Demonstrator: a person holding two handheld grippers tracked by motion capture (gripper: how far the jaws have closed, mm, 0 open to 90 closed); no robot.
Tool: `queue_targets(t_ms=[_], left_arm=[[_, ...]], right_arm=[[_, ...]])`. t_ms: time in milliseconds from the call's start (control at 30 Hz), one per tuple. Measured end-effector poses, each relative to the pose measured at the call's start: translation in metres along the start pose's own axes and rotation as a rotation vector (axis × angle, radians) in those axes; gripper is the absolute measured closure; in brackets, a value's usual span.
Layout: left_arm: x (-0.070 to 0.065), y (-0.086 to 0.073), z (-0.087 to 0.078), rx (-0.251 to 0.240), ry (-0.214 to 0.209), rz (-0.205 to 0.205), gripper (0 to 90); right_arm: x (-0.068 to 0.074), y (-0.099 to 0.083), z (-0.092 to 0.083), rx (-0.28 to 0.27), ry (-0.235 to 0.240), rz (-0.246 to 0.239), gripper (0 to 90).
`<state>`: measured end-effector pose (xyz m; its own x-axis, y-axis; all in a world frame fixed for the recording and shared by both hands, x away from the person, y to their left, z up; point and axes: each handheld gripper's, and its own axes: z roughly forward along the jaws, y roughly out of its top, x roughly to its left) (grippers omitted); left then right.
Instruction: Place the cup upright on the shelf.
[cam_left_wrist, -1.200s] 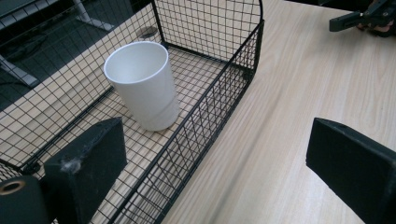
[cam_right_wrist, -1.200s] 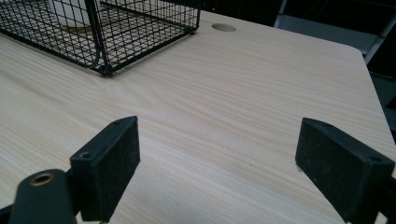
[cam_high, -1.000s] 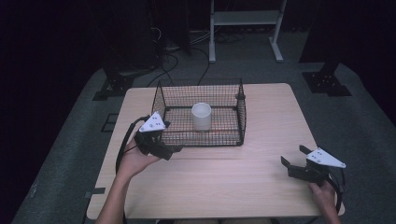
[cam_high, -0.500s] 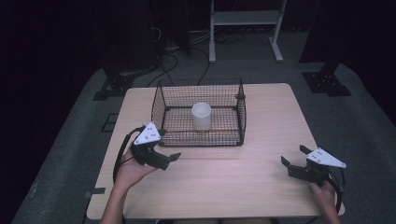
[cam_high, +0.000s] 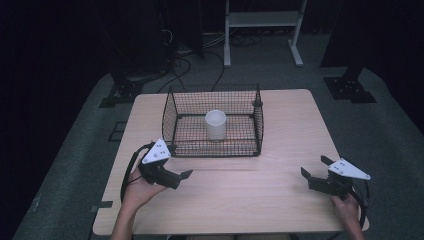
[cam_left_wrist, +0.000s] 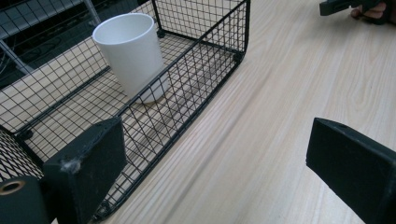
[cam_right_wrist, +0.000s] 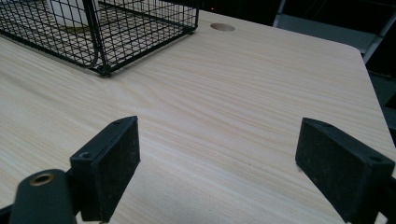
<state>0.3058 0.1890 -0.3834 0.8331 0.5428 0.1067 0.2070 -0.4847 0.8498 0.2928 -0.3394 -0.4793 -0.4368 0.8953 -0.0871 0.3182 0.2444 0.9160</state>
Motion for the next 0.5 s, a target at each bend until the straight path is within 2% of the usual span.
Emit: queue_targets(t_ms=[167, 233, 400, 500], left_arm=[[-0.002, -0.006, -0.001, -0.004, 0.001, -0.017, 4.3], [-0.003, -0.010, -0.002, -0.021, -0.007, -0.033, 4.3], [-0.007, -0.016, -0.002, -0.013, -0.002, -0.033, 4.3], [-0.010, -0.019, -0.004, -0.028, -0.007, -0.043, 4.2]], right_arm=[[0.000, 0.000, 0.000, 0.001, 0.000, 0.000, 13.1], [0.000, 0.000, 0.000, 0.001, 0.000, -0.001, 13.1], [0.000, 0.000, 0.000, 0.001, 0.000, -0.003, 13.1], [0.000, 0.000, 0.000, 0.000, -0.001, -0.004, 13.1]])
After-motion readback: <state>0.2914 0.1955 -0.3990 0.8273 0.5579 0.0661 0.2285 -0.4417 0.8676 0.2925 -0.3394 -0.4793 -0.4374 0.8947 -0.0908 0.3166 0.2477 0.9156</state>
